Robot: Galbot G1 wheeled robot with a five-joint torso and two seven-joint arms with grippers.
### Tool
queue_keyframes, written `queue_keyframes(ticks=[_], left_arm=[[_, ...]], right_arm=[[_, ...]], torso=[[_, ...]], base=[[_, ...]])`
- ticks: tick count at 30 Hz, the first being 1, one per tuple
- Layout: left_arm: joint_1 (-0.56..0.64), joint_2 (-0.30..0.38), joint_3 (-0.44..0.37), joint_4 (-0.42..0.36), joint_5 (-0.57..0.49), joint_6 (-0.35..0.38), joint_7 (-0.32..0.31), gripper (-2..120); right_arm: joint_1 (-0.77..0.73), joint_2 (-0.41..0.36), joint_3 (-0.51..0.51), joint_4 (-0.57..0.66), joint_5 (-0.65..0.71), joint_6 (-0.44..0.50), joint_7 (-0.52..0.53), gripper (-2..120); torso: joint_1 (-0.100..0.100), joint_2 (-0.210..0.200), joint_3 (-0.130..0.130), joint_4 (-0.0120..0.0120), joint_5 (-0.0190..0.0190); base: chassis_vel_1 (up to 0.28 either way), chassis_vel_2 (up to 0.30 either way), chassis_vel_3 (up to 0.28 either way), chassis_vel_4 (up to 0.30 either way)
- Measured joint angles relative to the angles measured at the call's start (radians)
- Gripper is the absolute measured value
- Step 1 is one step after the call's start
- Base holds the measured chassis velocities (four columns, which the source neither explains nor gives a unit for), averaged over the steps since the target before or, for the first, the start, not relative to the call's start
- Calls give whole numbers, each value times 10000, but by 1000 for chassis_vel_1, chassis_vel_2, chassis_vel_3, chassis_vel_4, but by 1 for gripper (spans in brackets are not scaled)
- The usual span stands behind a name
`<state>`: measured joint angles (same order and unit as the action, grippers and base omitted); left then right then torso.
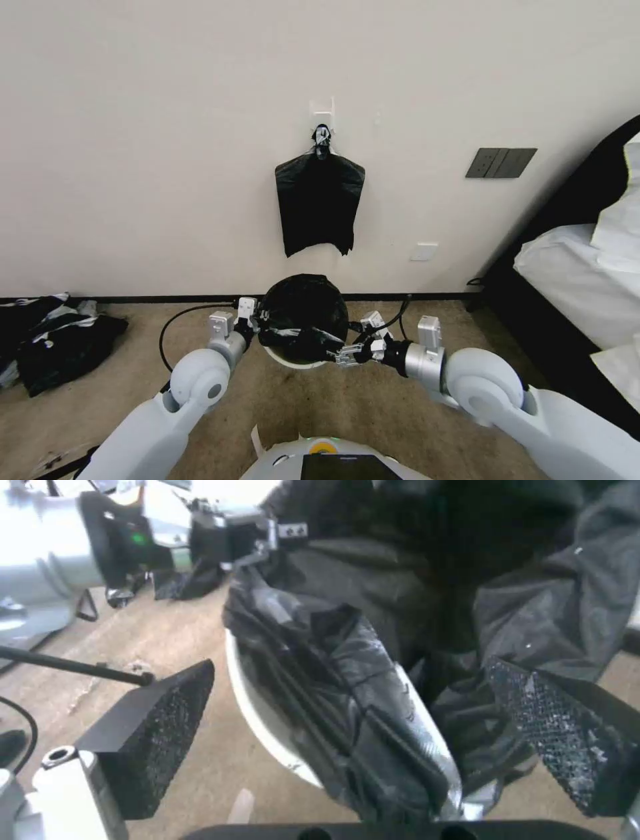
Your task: Place a trash bag onto the trash bin.
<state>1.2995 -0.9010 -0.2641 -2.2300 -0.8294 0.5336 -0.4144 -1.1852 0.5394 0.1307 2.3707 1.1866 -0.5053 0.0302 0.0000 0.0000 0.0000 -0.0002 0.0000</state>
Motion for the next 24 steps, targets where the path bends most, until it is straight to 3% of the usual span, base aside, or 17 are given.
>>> queue_keyframes(ticks=[11,16,24], left_arm=[[245,35,232,-234,412,27,195,1],[401,123,242,-360,415,35,217,1],[383,103,278,-370,417,63,213,1]], right_arm=[[1940,459,-2120,-830,77,-536,29,95],[2495,542,-2781,-1117,-32,-748,30,76],[2611,497,-2994,-1156,-93,-804,13,47]], torso=[[0,0,0,3,-1],[1,0,0,3,0],[1,0,0,1,-1]], base=[[0,0,0,0],[0,0,0,0],[0,0,0,0]])
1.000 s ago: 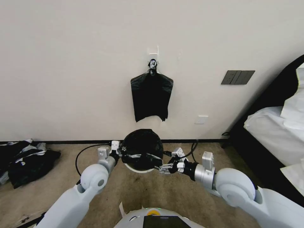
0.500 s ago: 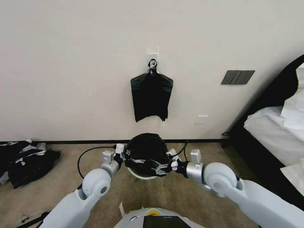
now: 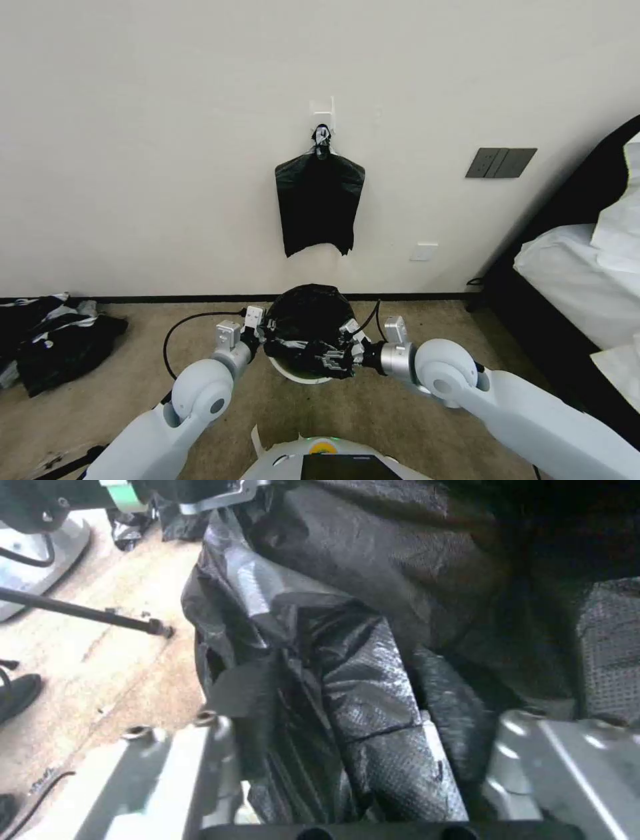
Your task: Place a trash bag onto the trash bin.
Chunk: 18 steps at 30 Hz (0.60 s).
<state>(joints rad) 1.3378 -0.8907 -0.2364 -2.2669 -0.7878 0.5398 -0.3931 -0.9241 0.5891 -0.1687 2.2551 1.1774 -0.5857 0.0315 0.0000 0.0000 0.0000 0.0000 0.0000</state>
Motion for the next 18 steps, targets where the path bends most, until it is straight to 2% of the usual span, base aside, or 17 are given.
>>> queue_keyframes(ticks=[11,14,18], left_arm=[[-96,-34,32,37,-54,40,-36,1],[-96,-35,30,40,-68,48,-40,1],[-140,-55,27,82,-127,67,-134,1]], right_arm=[[-75,-70,-20,27,-263,14,-188,7],[-123,-97,-4,60,-299,30,-204,0],[-237,-177,167,214,-346,147,-211,0]], torso=[[0,0,0,0,0],[0,0,0,0,1],[0,0,0,1,1]], base=[[0,0,0,0],[0,0,0,0],[0,0,0,0]])
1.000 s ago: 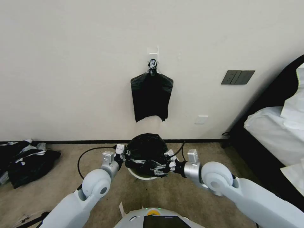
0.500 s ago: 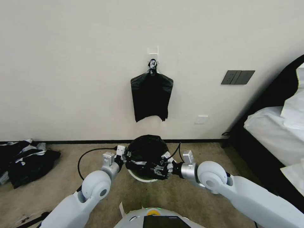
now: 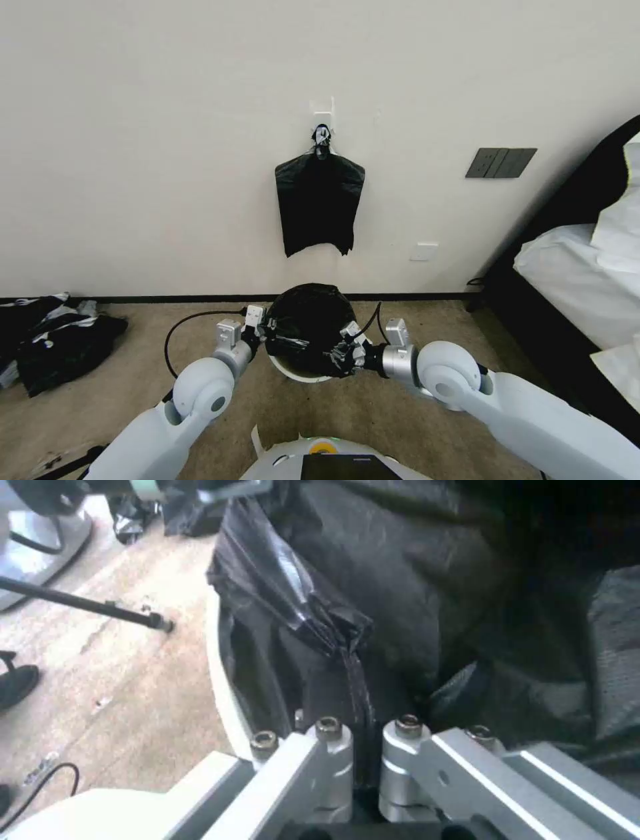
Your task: Place a trash bag onto the trash bin.
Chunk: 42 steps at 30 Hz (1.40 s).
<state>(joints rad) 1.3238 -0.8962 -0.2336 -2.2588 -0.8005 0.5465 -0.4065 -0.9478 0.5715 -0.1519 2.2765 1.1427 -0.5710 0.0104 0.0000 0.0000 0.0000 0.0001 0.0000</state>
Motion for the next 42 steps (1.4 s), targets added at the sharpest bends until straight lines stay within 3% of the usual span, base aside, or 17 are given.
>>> queue_keyframes(ticks=[8,15,23,27,34,42], left_arm=[[-399,-111,-45,158,-779,217,-591,1],[-780,-176,-83,23,-1688,408,-1284,1],[-795,-160,-176,-105,-1961,424,-1556,1],[-717,-94,-274,-146,-1936,424,-1552,1],[-655,-35,-279,-146,-1313,402,-1188,1],[-445,81,-301,-275,-881,366,-690,1]], right_arm=[[-920,-381,524,826,-1231,489,-269,0],[-1377,-356,38,1167,-2309,527,-447,0],[-1460,25,-553,1026,-3225,702,-502,0],[-1518,-91,48,1332,-2920,751,-507,0],[-1002,-436,809,1870,-1296,896,-354,22],[-485,-490,959,1269,-609,1022,-317,50]], torso=[[0,0,0,-1,-1],[0,0,0,-1,0],[0,0,0,-1,0],[0,0,0,-1,-1],[0,0,0,-1,-1],[-1,0,0,0,0]], base=[[0,0,0,0],[0,0,0,0],[0,0,0,0],[0,0,0,0],[0,0,0,0],[0,0,0,0]])
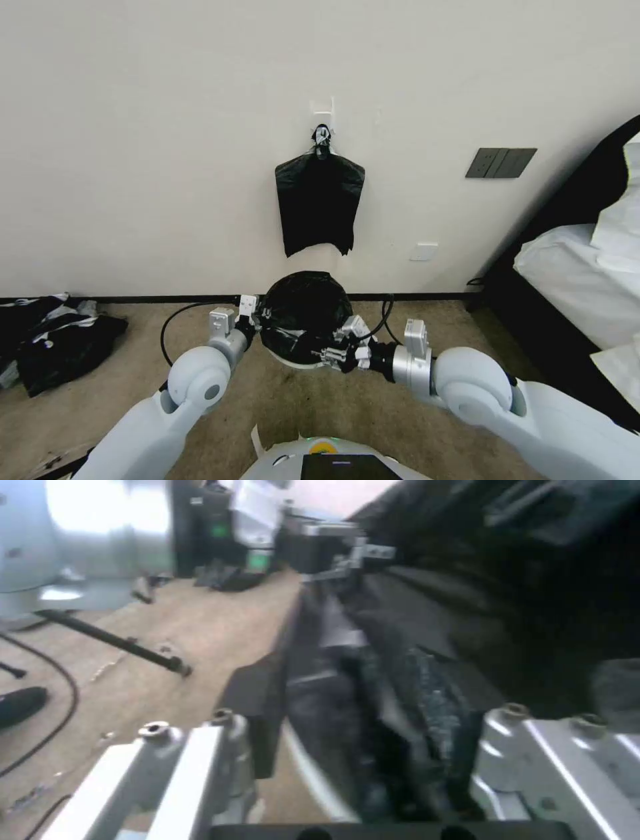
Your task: Place a trash bag onto the trash bin.
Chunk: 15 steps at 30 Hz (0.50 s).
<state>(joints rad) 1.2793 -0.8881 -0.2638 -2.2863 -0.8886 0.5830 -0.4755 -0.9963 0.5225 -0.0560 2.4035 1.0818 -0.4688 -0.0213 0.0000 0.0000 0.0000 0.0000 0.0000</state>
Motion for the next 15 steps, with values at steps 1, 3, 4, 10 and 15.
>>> queue_keyframes(ticks=[1,3,4,10,15], left_arm=[[22,5,-6,-14,24,-3,32,1],[56,17,-12,-46,53,-8,91,1],[56,17,-12,-46,53,-8,91,1],[43,29,23,-116,59,-12,156,1],[26,24,67,-174,58,-12,169,1]], right_arm=[[52,5,-21,-81,30,0,-8,54],[175,23,-78,-288,82,5,-61,63],[175,23,-78,-288,82,5,-61,63],[432,109,-285,-786,725,-353,-259,86],[442,359,-521,-963,1196,-583,-257,79]], torso=[[0,0,0,0,0],[0,0,0,0,0],[0,0,0,0,0],[0,0,0,0,0],[1,0,0,-1,0]], base=[[0,0,0,0],[0,0,0,0],[0,0,0,0],[0,0,0,0],[0,0,0,0]])
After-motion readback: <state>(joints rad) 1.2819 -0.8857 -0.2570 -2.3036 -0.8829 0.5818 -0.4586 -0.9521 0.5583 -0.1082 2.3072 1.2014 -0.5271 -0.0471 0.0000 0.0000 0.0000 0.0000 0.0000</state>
